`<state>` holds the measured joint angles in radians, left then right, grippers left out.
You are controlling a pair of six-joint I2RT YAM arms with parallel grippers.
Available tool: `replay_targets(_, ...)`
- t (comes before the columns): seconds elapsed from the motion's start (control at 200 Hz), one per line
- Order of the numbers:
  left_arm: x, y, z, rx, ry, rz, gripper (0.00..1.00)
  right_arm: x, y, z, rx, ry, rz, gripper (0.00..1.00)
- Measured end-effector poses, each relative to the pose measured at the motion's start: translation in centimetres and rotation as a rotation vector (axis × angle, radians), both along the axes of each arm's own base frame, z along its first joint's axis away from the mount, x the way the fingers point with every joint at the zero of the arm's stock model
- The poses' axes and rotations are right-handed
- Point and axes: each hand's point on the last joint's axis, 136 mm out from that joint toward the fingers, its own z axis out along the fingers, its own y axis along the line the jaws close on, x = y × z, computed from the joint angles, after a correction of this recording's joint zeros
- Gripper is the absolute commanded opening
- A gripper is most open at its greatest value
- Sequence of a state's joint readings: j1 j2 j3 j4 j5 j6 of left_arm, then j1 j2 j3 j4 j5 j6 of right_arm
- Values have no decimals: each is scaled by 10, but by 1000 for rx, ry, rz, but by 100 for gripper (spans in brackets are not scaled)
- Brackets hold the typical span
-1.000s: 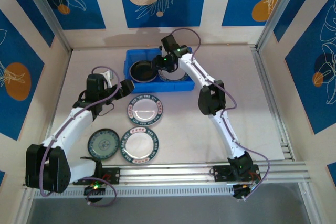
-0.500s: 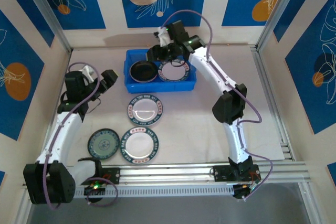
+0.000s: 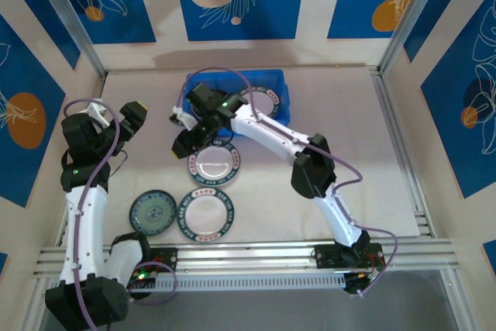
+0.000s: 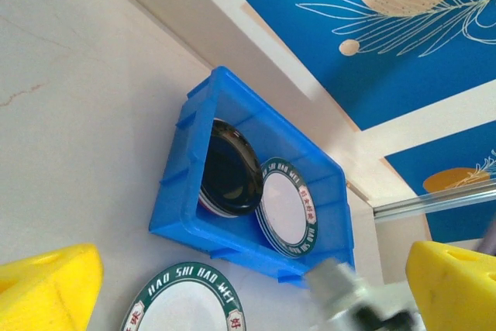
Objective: Place the plates into the plastic bin on the countertop
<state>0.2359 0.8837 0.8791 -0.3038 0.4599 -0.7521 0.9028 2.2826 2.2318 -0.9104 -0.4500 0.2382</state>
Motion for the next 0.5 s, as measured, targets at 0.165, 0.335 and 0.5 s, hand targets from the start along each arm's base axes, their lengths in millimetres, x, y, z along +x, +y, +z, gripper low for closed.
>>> replay_targets(0.165,-4,-1,-14,-6,27,1,100,-27,23,-43,-49,58,86,46)
replay_targets(0.335,-9,-1,-15,-5,24,3,100,-45,38,-72,-81,99,137,46)
replay_targets(0.5,-12,1,-13,16,18,12,100,-56,46,-89,-99,119,163,46)
